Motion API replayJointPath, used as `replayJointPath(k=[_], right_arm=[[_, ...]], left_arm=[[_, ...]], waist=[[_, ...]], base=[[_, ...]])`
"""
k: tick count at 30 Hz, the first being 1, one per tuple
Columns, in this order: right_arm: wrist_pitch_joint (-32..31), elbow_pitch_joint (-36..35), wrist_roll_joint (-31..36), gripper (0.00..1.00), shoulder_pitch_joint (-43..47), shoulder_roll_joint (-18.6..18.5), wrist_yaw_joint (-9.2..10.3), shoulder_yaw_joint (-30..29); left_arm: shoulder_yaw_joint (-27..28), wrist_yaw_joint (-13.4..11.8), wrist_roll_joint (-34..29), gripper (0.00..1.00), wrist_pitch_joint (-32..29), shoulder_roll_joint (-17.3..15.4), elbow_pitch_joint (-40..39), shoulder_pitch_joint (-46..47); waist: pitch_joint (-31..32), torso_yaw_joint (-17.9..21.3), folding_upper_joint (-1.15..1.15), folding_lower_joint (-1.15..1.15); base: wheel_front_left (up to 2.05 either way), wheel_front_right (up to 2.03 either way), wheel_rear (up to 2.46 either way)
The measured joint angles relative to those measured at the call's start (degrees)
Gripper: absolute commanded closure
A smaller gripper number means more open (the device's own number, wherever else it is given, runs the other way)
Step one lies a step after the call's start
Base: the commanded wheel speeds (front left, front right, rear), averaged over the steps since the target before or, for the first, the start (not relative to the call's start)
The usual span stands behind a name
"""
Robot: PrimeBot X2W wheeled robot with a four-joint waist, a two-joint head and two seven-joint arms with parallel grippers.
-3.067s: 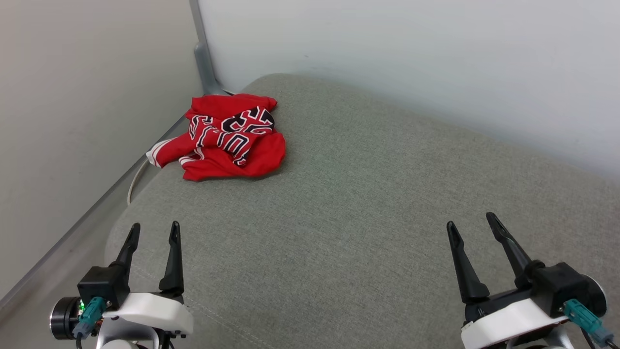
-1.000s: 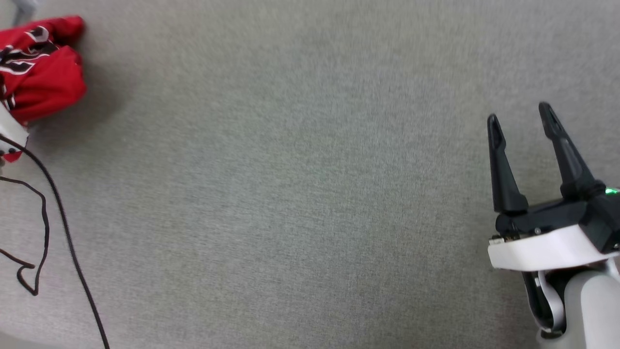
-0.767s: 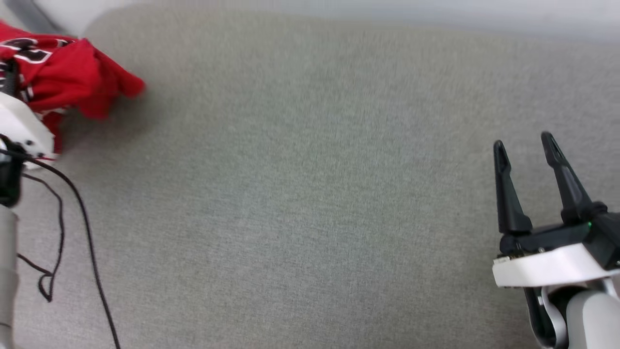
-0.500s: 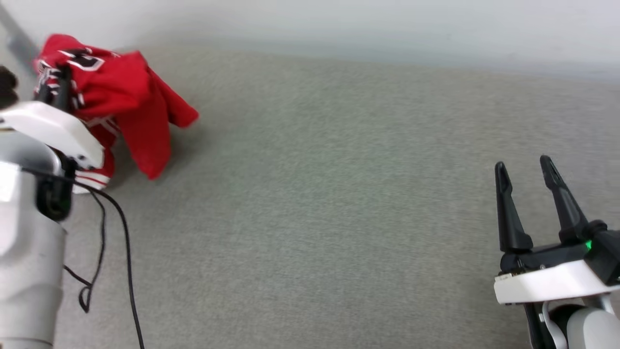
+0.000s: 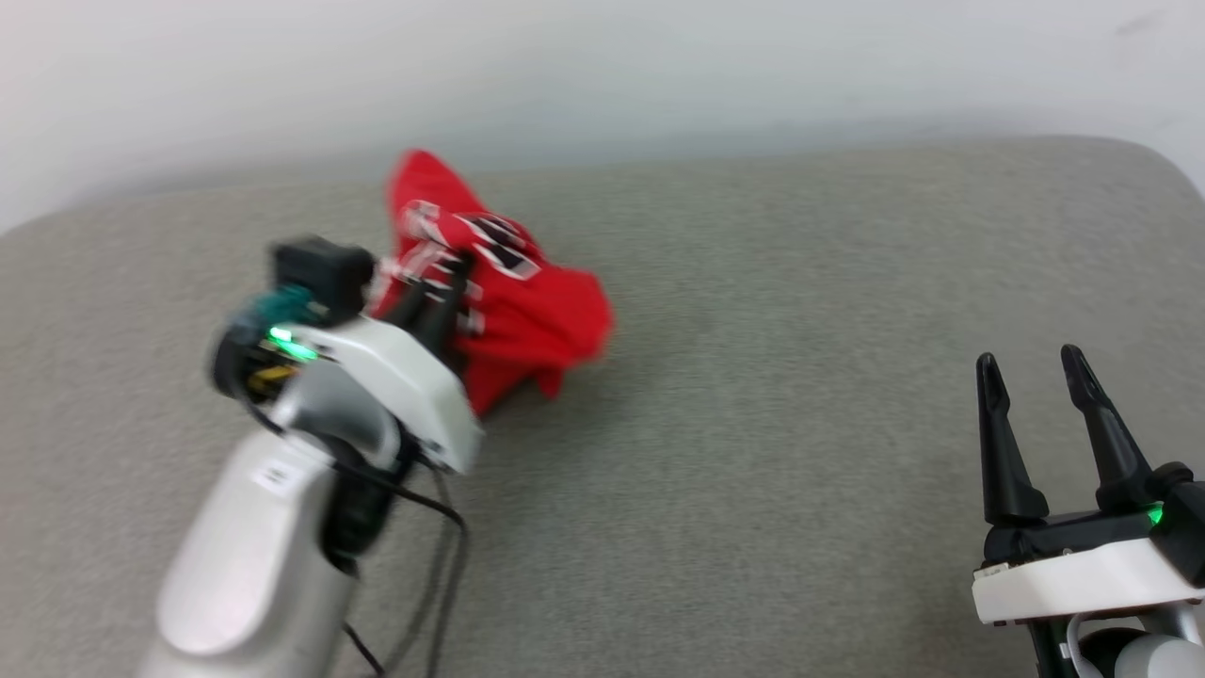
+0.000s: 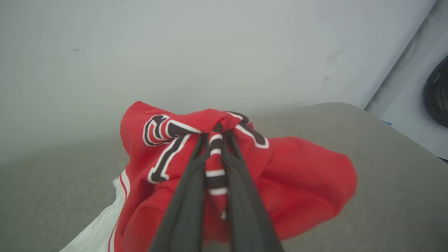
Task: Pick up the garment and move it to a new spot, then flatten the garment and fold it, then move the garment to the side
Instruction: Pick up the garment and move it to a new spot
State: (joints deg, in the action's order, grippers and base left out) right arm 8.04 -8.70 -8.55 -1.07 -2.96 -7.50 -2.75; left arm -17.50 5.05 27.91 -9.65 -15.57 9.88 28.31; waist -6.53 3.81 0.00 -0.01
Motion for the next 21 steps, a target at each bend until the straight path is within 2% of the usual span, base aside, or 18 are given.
replayJointPath(k=[2, 4, 9, 16, 21], right_arm=[[0.0, -0.11, -0.09, 0.0, 0.01, -0.03, 0.0, 0.14], [0.08, -0.42, -0.56, 0.0, -0.03, 0.0, -0.01, 0.41], [0.79, -0.25, -1.59, 0.0, -0.29, 0.02, 0.0, 0.76], [1.8, 0.27, -1.85, 0.0, -1.64, 0.02, -0.01, 0.98], [2.15, 0.93, -2.0, 0.0, -3.19, 0.02, -0.01, 1.49]], left_arm=[[-1.31, 0.14, 0.01, 1.0, -0.55, 0.58, -1.3, -0.72], [-6.01, 1.02, 0.31, 1.0, -2.59, 2.52, -3.72, -2.58], [-15.95, 2.01, 1.82, 1.0, -6.64, 4.95, -5.33, -4.76], [-29.3, 2.35, 2.13, 1.0, -9.16, 3.2, -5.48, -4.95], [-37.32, 2.35, 2.0, 1.0, -8.06, 1.72, -2.41, -4.43]], waist=[[-0.01, 0.85, 0.0, 0.0], [-0.51, 3.28, 0.0, 0.0], [-3.26, 5.68, 0.0, 0.01], [-7.58, 6.45, 0.0, 0.01], [-9.28, 5.25, 0.0, 0.02]], base=[[0.0, 0.0, 0.0], [0.0, 0.0, 0.0], [0.0, 0.0, 0.0], [0.0, 0.0, 0.0], [0.0, 0.0, 0.0]])
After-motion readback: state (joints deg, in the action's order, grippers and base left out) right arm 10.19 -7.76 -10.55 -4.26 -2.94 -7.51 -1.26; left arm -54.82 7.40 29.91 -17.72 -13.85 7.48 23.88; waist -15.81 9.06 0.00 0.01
